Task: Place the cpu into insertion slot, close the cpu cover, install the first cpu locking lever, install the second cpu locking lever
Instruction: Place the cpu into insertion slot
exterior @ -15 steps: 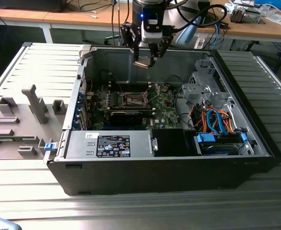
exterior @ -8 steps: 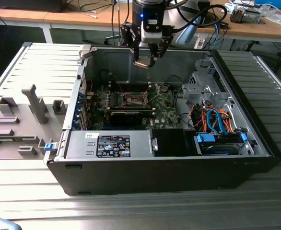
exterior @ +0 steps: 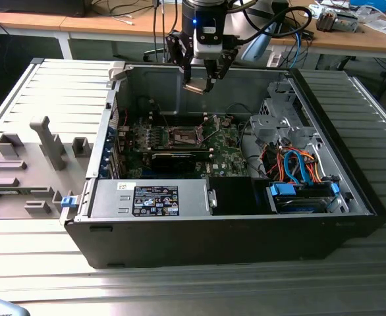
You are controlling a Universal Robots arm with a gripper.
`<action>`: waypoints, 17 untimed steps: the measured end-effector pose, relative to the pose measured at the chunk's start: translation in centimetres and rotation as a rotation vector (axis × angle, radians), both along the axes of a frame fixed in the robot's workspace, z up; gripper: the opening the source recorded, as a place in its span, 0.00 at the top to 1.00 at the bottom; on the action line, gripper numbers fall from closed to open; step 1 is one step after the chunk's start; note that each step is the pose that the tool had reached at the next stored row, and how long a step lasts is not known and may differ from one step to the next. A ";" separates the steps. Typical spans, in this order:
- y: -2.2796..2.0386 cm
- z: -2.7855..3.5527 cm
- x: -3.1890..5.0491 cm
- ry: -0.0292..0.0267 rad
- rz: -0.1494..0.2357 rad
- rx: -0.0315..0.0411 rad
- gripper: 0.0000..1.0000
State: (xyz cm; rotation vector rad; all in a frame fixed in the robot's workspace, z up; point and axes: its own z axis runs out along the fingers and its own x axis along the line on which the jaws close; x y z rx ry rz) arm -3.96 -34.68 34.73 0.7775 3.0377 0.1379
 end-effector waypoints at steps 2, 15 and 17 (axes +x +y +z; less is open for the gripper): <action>0.00 0.00 0.00 0.0000 -0.002 0.0000 0.45; 0.00 0.00 0.00 0.0000 -0.015 0.0000 0.45; 0.00 0.00 0.00 0.0000 -0.017 0.0001 0.45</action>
